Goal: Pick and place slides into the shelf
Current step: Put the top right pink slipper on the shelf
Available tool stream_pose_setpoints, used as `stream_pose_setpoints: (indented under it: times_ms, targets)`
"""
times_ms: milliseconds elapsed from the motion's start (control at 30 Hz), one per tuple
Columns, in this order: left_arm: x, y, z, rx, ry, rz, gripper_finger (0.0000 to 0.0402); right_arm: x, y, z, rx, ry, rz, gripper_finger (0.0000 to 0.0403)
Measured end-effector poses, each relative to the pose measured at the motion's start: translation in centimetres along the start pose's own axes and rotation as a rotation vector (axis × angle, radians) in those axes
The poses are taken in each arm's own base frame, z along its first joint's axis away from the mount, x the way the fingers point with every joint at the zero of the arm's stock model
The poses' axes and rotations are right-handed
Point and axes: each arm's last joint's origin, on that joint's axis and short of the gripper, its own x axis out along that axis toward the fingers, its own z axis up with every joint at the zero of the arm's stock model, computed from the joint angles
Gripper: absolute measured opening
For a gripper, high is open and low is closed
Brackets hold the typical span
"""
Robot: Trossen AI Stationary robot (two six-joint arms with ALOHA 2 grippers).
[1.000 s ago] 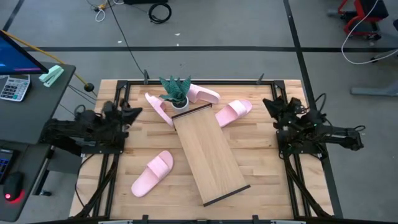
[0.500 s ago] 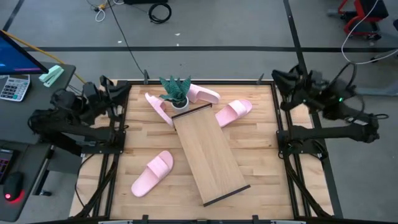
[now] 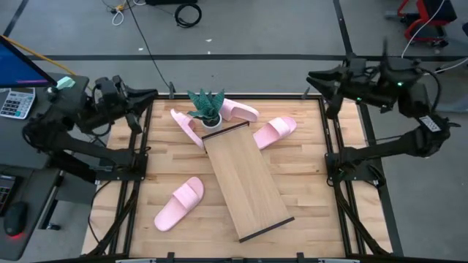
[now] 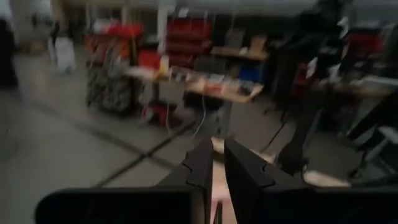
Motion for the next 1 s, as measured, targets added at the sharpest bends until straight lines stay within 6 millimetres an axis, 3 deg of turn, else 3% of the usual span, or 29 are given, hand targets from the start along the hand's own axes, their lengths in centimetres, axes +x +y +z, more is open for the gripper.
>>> stream_pose_setpoints:
  times_ms: [567, 1000]
  targets:
    - [0.0, 0.1, -2.5, -0.105, 0.334, 0.018, 0.0078, 3.5, -2.8, -1.9, 0.034, 0.269, -0.138, 0.0089]
    - [1.0, -0.6, -3.1, -0.080, 0.390, 0.003, 0.0085, 6.3, -8.3, -5.8, 0.182, 0.642, -0.279, 0.0089]
